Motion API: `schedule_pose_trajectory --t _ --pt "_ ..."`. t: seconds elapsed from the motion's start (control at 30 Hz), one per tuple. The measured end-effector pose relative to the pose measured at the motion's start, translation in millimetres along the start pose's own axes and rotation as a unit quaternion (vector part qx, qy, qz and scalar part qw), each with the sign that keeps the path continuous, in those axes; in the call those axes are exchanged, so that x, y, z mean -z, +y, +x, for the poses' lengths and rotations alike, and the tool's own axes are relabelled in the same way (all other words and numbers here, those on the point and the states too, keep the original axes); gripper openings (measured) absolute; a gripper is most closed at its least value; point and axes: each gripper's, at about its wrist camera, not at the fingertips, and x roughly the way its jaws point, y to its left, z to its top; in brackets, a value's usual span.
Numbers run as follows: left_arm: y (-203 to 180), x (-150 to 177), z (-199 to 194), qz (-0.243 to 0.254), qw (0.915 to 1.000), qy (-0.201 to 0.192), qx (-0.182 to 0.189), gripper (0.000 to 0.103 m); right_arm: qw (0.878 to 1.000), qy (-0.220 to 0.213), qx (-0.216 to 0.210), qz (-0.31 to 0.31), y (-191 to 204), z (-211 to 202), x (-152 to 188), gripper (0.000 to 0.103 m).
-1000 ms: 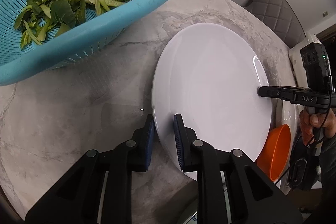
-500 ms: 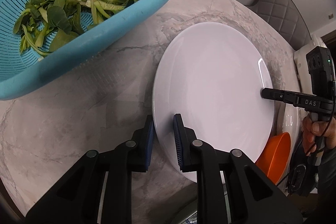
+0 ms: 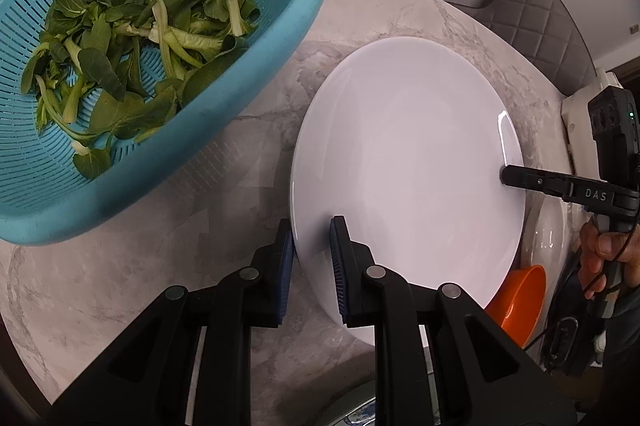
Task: Organize plates and bowls
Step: 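Lift the large white plate with both tools and carry it toward the table edge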
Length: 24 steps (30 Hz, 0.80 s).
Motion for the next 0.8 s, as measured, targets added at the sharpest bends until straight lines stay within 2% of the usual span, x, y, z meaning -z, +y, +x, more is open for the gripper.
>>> schedule_pose_trajectory --t 0.27,0.5,0.67,0.8 --pt "-7.6 -11.3 -26.0 0.009 0.9999 -0.005 0.0 0.016 1.0 -0.004 0.006 -0.002 5.4 -21.9 -4.0 0.019" --pt "-12.1 -10.8 -68.7 0.022 0.9996 -0.014 -0.005 0.016 1.0 -0.013 0.0 -0.003 16.7 -47.4 2.7 0.019" --pt "-17.9 3.1 -106.6 0.028 0.9993 -0.024 -0.008 0.016 1.0 -0.021 -0.005 -0.008 30.3 -68.9 16.6 0.019" --pt "-21.6 32.2 -139.1 0.031 0.9987 -0.039 -0.014 0.016 0.999 -0.025 -0.01 -0.018 50.7 -82.7 34.9 0.018"
